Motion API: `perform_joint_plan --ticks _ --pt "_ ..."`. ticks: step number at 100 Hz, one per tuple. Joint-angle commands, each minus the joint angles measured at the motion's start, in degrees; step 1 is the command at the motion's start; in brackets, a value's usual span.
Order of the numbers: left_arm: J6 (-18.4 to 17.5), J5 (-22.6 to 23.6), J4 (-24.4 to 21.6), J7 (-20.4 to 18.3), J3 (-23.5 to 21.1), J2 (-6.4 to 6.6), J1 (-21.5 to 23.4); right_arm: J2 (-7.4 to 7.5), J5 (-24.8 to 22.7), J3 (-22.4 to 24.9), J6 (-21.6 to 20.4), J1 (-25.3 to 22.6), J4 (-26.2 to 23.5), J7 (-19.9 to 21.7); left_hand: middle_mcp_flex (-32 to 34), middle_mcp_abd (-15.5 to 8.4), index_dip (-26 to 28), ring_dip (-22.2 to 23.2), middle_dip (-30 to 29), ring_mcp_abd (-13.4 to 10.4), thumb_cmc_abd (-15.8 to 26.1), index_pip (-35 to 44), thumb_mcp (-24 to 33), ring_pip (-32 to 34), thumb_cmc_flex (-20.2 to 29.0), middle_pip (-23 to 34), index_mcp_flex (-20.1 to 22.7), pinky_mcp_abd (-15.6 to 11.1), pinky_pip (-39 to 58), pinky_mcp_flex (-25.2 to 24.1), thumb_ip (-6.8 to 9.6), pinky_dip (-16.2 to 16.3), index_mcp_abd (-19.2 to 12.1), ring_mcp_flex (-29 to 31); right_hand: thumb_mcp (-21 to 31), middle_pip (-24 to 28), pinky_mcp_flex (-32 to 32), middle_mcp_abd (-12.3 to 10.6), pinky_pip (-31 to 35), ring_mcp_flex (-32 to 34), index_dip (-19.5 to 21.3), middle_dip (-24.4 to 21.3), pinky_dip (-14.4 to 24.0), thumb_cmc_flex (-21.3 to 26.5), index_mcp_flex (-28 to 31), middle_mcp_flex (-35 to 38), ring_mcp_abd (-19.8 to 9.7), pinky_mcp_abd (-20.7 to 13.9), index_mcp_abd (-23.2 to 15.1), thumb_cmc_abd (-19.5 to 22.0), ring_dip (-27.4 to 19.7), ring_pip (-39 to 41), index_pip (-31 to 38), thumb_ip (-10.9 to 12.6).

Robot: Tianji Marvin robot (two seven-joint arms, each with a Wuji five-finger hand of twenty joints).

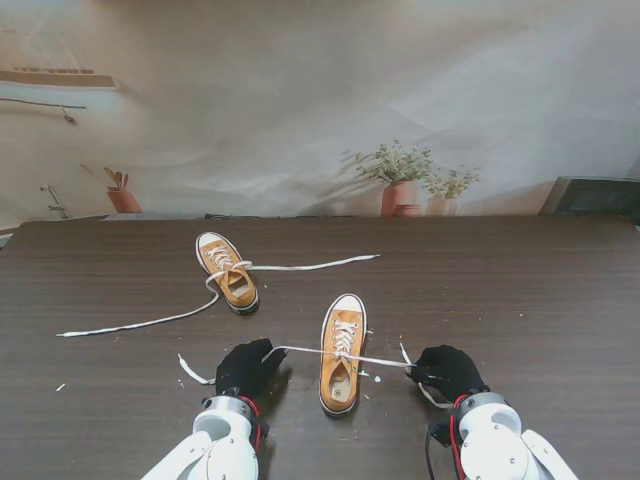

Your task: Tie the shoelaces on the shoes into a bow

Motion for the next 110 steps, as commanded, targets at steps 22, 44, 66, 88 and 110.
perform_joint_plan --ticks 22,44,66,88,110 --pt "-8.89 -2.11 0.07 0.81 -1.51 0.2 1.65 -0.98 -3.27 0.04 -9.04 -0.88 1.32 -6.08 2.74 -0.03 -13.15 -0.6 0.02 -0.95 1.32 -9.08 -3.83 3.39 6.16 2.09 -3.16 -10.0 14.84 1.88 -3.81 -2.86 -1.91 1.71 2.35 3.47 2.56 -1.0 16.44 0.5 -2.74 0.63 1.06 1.27 -0.86 3.56 -2.26 -0.33 -2.33 -1.5 0.96 5.43 -2.13 -0.33" --pt "-10.7 0.48 -1.14 2.63 -2.27 0.52 3.5 -1.17 -6.3 0.39 -14.4 -2.38 0.32 -9.8 3.51 -2.01 -21.05 -0.57 -0.14 -2.01 -0.62 -14.5 -7.26 3.73 10.27 2.93 -3.6 -10.45 14.84 1.96 -4.68 -2.37 -2.58 1.72 3.62 3.38 2.62 -1.1 16.44 0.55 -13.28 0.7 0.91 2.16 -6.82 3.57 -3.01 -0.85 -1.29 -2.1 0.83 5.35 -6.68 -0.47" --pt "-13.1 1.93 -2.7 3.7 -3.28 0.8 5.31 -0.93 -10.22 0.01 -15.89 -2.21 0.8 -11.54 4.28 -2.5 -29.42 -0.52 -0.56 -2.01 -5.78 -19.11 -5.5 3.9 11.71 2.89 -2.33 -10.43 14.84 1.96 -3.21 -2.18 -2.79 1.72 5.26 2.13 2.67 -1.13 16.44 0.61 -20.19 0.35 0.27 1.56 -10.61 3.58 -3.84 -1.7 -5.9 -1.21 0.22 5.09 -14.11 0.72" --pt "-13.75 2.41 -3.64 4.06 -3.7 0.89 6.25 -0.51 -8.02 0.76 -18.97 -2.84 -0.12 -8.68 4.4 -2.63 -30.04 -0.49 -0.63 -2.03 -6.04 -18.89 -5.11 3.92 11.5 2.85 -1.76 -10.34 14.84 1.95 -3.15 -2.14 -2.91 1.72 7.38 -0.19 2.34 2.87 16.44 0.43 -12.62 -0.21 -0.61 6.74 -4.4 3.65 -0.51 -0.23 -28.98 1.29 -0.79 5.12 -16.32 9.27" --pt "-14.4 2.27 -3.77 4.04 -3.79 0.94 6.64 1.06 -14.77 2.13 -23.14 -4.37 -1.41 -5.56 4.43 -2.7 -30.18 -0.48 -0.68 -2.03 -6.01 -18.64 -4.88 3.91 11.3 2.81 -1.66 -10.1 14.84 1.92 -3.27 -2.17 -2.95 1.72 8.01 -1.04 2.22 4.22 16.44 0.48 -9.24 -1.63 -2.09 8.35 8.24 3.75 -1.4 -0.54 -28.81 -0.28 -1.26 4.98 -10.28 9.73"
